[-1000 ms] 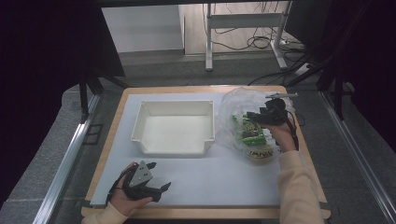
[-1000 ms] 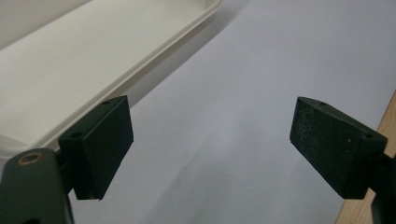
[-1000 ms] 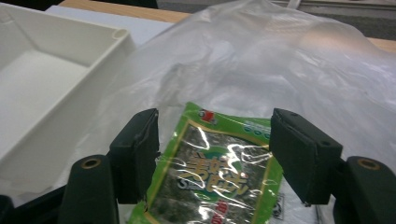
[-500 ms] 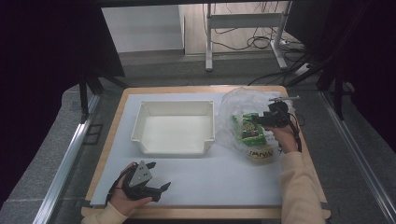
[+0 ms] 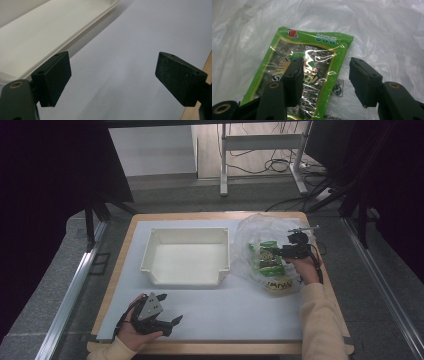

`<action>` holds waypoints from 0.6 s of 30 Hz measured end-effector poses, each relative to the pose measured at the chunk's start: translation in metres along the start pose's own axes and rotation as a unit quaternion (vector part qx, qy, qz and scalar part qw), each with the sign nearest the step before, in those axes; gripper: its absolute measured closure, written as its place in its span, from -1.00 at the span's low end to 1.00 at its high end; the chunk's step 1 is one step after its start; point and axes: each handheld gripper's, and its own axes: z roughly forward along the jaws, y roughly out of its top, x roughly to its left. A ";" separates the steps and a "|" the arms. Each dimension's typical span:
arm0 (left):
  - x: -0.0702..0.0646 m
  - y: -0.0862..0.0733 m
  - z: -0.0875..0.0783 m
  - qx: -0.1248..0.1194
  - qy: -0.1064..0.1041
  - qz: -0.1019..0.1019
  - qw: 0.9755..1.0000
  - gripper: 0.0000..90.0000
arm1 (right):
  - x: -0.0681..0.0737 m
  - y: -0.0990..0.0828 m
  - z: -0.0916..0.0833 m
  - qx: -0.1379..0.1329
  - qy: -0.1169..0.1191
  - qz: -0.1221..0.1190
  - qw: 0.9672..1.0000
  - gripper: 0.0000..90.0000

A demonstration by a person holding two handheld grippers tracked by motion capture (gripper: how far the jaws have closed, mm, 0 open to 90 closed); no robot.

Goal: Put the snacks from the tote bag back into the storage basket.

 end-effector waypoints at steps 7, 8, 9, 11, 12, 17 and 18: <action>0.000 0.000 0.000 0.001 -0.001 0.001 1.000 -0.71 | -0.004 -0.003 0.003 0.009 0.010 0.010 1.000 0.13; 0.000 0.000 0.000 0.001 -0.001 0.001 1.000 -0.71 | -0.004 -0.003 0.003 0.011 0.011 0.009 1.000 0.14; 0.000 0.000 0.000 0.001 -0.001 0.001 1.000 -0.71 | -0.004 -0.002 0.004 0.012 0.010 0.009 1.000 0.15; 0.000 0.000 0.000 0.001 -0.001 0.002 1.000 -0.71 | -0.004 -0.002 0.005 0.019 0.004 0.009 1.000 0.16; 0.000 0.000 0.000 0.001 -0.001 0.001 1.000 -0.71 | -0.004 -0.001 0.007 0.024 0.002 0.008 1.000 0.18; 0.001 0.000 -0.001 0.001 0.001 0.002 1.000 -0.71 | -0.004 0.001 0.011 0.040 0.000 0.014 0.999 0.22; 0.001 0.000 -0.001 0.000 0.001 0.001 1.000 -0.71 | -0.005 0.001 0.012 0.046 -0.001 0.016 0.999 0.23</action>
